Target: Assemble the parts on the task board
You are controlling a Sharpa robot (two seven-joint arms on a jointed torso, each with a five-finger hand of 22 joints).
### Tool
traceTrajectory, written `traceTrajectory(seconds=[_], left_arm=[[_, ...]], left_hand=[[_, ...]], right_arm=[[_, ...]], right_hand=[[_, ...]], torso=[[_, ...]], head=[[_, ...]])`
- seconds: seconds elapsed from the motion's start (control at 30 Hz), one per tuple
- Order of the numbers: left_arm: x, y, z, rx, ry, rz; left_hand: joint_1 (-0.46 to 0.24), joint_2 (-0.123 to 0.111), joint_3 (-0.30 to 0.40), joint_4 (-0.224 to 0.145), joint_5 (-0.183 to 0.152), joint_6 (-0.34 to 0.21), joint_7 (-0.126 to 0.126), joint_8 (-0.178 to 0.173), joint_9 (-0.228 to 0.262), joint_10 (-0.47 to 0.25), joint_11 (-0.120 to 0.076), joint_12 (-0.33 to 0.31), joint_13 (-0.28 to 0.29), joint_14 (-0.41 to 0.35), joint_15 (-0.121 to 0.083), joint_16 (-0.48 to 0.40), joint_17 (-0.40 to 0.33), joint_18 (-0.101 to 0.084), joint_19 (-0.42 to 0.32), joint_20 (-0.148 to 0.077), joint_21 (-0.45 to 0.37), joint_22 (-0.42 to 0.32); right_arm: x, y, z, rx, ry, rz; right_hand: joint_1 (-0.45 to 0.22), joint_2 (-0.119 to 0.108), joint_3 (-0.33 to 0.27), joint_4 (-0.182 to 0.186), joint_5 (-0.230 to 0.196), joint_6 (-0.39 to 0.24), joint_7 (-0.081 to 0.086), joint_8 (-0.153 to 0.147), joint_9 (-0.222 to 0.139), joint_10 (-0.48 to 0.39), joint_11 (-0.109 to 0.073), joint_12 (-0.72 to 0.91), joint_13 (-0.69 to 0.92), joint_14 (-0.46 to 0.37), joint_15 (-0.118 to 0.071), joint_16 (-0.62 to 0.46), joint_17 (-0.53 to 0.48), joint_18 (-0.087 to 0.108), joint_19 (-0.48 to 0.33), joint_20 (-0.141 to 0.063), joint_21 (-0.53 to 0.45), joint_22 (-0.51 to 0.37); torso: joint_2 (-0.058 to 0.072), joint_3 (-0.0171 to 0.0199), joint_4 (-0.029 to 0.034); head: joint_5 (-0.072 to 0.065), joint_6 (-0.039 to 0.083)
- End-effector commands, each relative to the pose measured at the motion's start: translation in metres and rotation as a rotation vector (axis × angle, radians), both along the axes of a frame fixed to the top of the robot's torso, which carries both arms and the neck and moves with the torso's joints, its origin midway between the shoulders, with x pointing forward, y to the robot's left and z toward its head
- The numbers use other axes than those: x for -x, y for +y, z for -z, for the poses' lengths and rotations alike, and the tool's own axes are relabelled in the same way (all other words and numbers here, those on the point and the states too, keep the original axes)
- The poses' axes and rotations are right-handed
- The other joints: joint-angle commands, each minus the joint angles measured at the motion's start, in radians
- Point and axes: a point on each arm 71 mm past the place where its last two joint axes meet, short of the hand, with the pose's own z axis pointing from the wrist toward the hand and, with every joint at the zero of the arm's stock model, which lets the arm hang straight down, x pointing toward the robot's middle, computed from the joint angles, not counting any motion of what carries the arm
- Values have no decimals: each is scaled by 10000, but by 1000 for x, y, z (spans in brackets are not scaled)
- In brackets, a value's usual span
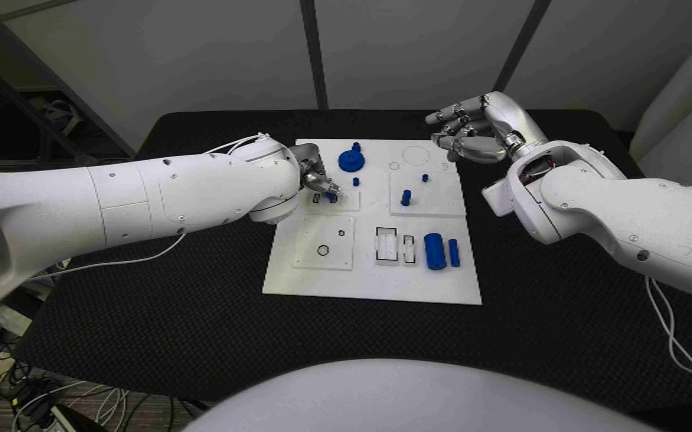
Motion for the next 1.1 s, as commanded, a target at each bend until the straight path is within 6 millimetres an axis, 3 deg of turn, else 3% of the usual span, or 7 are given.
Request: traceTrajectory(seconds=[0.03,0.27,0.37,0.43,1.1], left_arm=[[0,-1,0,-175,108,85],[2,-3,1,-184,185,183],[2,-4,2,-181,201,211],[2,-4,2,-177,199,212],[7,3,-3,144,-542,53]], left_hand=[[23,46,1785,-1853,-39,128,-44,22,1,49,-15,45,-14,970,-65,30,2170,-220,52,2,36,83],[17,19,1764,-1865,-164,115,-46,14,26,53,-18,49,-7,970,-66,31,2171,-220,49,2,35,89],[52,70,1760,-1879,-793,99,-58,-5,71,56,-27,47,-6,969,-72,32,2169,-220,47,-1,34,103],[62,86,1780,-1886,-943,94,-55,-18,88,52,-23,42,-8,968,-70,31,2168,-219,46,0,32,109],[168,165,1889,-1954,-1032,167,-74,1,129,124,-42,147,103,991,-77,88,2266,-252,131,-2,172,205]], right_arm=[[0,1,-2,1,-77,-103],[0,2,-2,-1,-81,-109],[0,2,-2,-1,-83,-112],[0,2,-2,-2,-84,-113],[-1,2,-1,1,-97,-116]], right_hand=[[45,65,-56,27,28,30,47,-53,-13,-13,52,-26,-10,61,9,-37,-12,115,33,30,-64,-12],[45,65,-56,27,28,30,47,-53,-13,-13,52,-26,-10,61,9,-37,-12,115,33,30,-64,-12],[45,65,-56,27,28,30,47,-53,-13,-13,52,-26,-10,61,9,-37,-12,115,33,30,-64,-12],[45,65,-56,27,28,30,47,-53,-13,-13,52,-26,-10,61,9,-37,-12,115,33,30,-64,-12],[45,65,-56,27,28,30,47,-53,-13,-13,52,-26,-10,61,9,-37,-12,115,33,30,-64,-12]], torso=[[-2,0,0],[2,3,2],[5,2,-4],[6,1,-5],[-7,-10,14]], head=[[2,1],[-4,1],[1,1],[-5,1],[-11,1]])
